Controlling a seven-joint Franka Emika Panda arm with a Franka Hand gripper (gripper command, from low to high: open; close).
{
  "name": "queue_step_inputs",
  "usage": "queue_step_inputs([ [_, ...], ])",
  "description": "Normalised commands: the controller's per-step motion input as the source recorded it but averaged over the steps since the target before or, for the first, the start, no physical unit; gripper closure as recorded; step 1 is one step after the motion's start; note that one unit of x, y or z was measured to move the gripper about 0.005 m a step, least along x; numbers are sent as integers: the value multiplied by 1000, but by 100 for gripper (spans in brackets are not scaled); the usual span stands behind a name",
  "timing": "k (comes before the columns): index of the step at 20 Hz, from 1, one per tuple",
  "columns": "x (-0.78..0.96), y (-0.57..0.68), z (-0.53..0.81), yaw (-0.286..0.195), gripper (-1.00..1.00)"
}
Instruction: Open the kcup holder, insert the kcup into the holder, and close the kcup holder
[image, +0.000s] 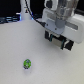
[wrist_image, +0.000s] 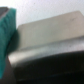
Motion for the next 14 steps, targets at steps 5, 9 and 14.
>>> queue_step_inputs([
  [5, 277, -539, 275, -132, -100],
  [9, 238, -705, 186, -195, -100],
  [14, 130, -698, 49, -213, -100],
])
